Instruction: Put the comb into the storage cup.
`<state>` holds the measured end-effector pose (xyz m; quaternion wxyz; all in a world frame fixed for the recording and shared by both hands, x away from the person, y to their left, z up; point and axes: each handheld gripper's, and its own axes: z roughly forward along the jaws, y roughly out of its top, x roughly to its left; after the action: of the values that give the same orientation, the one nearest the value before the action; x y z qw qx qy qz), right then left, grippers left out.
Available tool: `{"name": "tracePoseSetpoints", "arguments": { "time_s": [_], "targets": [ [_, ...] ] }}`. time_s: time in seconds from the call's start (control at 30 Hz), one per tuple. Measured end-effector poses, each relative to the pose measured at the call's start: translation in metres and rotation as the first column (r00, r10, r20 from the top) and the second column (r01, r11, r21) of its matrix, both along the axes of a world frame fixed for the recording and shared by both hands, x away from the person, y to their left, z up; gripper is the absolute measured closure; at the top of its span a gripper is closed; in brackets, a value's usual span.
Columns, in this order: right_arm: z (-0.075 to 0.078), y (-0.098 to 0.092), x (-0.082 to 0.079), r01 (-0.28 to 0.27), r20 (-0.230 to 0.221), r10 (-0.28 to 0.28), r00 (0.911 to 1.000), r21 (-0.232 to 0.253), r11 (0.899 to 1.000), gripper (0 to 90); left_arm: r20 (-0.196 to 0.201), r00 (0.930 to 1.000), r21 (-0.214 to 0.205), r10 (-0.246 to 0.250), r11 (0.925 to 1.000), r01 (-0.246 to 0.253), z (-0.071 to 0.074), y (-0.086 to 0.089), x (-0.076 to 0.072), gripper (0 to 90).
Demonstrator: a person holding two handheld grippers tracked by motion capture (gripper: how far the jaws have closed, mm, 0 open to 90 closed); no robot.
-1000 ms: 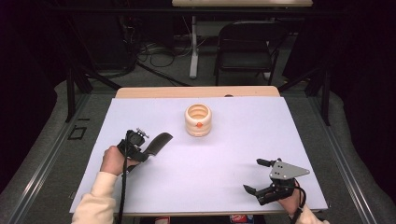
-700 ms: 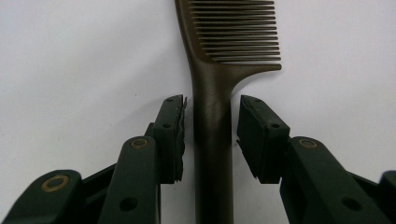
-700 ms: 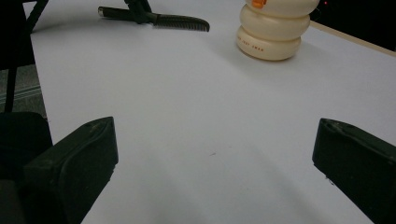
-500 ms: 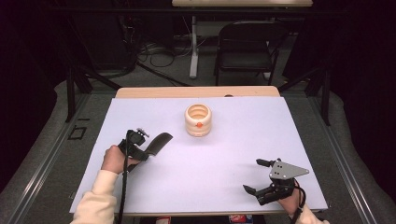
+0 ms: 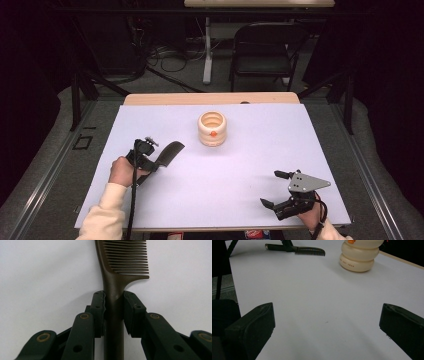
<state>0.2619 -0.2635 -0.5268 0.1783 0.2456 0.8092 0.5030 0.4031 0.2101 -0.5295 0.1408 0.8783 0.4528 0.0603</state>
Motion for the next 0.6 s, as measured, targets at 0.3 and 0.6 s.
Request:
{"name": "tracePoseSetpoints", "arguments": {
  "time_s": [0.3, 0.6],
  "targets": [
    [-0.0002, -0.0004, 0.0007, 0.001, -0.001, -0.001, 1.0, -0.002, 1.0, 0.0, 0.007, 0.9999, -0.017, 0.01, 0.9998, -0.01, -0.0003, 0.0009, -0.0012, 72.0],
    [0.0003, -0.001, 0.0004, 0.004, 0.002, -0.004, 1.0, 0.0, 1.0, 0.0, 0.041, 0.9991, -0.018, 0.008, 0.9998, -0.007, 0.004, 0.0044, -0.0052, 72.1]
  ]
}}
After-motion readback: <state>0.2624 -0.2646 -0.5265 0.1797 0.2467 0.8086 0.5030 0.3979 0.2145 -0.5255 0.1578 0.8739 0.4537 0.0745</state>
